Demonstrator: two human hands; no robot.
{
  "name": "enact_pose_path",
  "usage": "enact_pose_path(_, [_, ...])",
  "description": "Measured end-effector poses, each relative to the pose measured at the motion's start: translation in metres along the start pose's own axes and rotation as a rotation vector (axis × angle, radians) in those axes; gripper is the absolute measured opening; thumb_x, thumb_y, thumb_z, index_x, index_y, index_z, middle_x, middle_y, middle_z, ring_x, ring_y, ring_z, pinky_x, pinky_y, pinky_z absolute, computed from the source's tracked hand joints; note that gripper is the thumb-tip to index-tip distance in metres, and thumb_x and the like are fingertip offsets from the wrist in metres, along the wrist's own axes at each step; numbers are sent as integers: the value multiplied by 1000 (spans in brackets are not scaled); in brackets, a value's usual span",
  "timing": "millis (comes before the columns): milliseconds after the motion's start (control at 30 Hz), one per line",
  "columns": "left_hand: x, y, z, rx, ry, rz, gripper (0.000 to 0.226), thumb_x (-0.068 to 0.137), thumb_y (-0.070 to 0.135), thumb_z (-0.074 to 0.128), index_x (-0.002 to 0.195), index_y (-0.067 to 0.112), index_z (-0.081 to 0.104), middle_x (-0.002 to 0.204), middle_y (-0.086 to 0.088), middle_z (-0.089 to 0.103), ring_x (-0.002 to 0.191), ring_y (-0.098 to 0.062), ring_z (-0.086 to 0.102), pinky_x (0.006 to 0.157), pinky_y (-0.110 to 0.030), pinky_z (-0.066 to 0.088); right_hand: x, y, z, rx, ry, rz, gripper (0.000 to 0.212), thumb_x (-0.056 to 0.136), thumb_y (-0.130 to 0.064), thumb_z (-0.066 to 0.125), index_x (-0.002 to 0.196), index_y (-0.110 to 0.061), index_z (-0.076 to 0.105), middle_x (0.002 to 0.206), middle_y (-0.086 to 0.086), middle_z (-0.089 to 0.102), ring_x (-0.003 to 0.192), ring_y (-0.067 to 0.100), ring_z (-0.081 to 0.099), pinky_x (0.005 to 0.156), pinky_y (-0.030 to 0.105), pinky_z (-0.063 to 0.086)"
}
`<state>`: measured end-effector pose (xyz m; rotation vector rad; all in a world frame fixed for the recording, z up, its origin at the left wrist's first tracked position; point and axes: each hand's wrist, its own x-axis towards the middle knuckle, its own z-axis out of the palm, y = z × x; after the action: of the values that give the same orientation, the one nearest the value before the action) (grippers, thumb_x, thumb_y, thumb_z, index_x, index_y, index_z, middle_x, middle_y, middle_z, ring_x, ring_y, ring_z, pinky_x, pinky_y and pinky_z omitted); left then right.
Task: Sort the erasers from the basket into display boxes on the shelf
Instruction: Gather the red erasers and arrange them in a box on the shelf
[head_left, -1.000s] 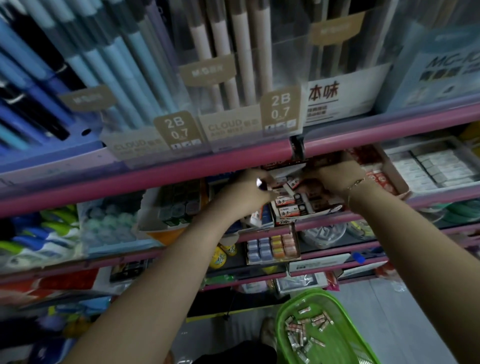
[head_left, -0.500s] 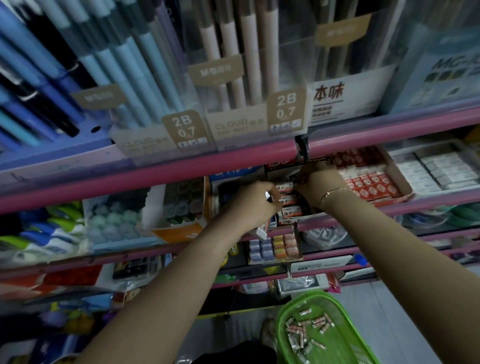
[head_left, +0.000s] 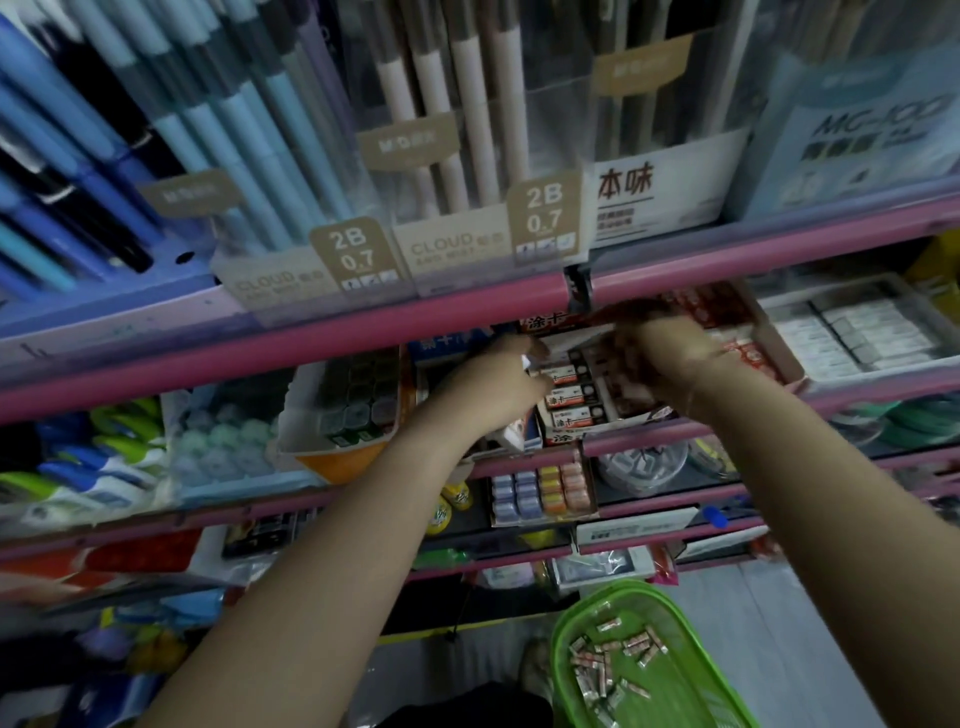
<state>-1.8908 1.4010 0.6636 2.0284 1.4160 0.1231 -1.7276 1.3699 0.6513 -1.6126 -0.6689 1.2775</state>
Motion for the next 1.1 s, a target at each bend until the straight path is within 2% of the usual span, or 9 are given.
enact_pose_path(100, [-9,9,0,-338,-43,48,26,85,42,66,98,20,70,78,8,66,74,-8,62,60,-18,44,-18,-8,-3,890,-222,15,32,73,2,39,49,-12,54,46,3,55,44,13,57,58,25,45])
enact_pose_path(200, [-20,22,6,-563,-209,19,40,85,46,66,98,9,71,71,2,64,61,-8,59,58,-26,44,-25,-4,-1,1075,-308,-69,24,59,4,32,66,-10,51,56,7,58,58,20,64,73,31,50])
enact_pose_path(300, [-23,25,14,-710,-241,-71,23,87,38,66,86,16,70,61,4,65,50,-11,61,43,-15,43,-26,8,1,1048,-278,-91,29,57,2,32,77,-9,48,74,11,60,77,24,61,79,34,48])
enact_pose_path(367, [-22,22,17,-792,-246,-107,16,87,32,67,84,16,68,62,3,65,49,-13,59,44,-16,40,-28,15,-1,892,-235,-120,31,62,4,32,83,-6,53,83,14,62,82,27,58,78,36,46])
enact_pose_path(500, [-15,10,10,-804,-192,-148,14,85,31,69,81,17,68,79,-3,64,57,-14,57,52,-20,42,-35,19,-22,-91,-100,-347,23,76,2,59,85,-18,69,83,13,67,74,30,58,70,44,50])
enact_pose_path(633, [-7,7,6,-592,-175,-125,19,84,38,68,81,19,67,83,-3,64,73,-19,57,60,-26,41,-34,10,-33,-738,-115,-584,25,77,-8,73,95,-25,70,92,-2,69,81,14,62,75,21,49])
enact_pose_path(733, [3,11,10,-476,-138,-134,34,84,44,66,103,16,64,100,-3,64,89,-22,61,67,-28,45,-20,3,-36,-1047,-18,-620,22,81,-20,70,103,-21,69,82,-5,66,80,18,60,74,22,44])
enact_pose_path(800, [11,11,11,-233,-72,-82,36,88,40,63,117,18,61,107,5,61,88,-15,60,66,-23,47,-9,0,-39,-1296,70,-611,27,85,-26,62,111,-21,65,104,8,66,97,30,59,82,31,48])
enact_pose_path(1100, [23,21,18,234,-68,-58,16,90,13,55,104,10,63,100,-9,65,81,-25,65,75,-40,58,5,-3,-29,-1479,-66,-535,30,83,-20,58,111,-29,63,124,5,58,111,29,54,92,35,47])
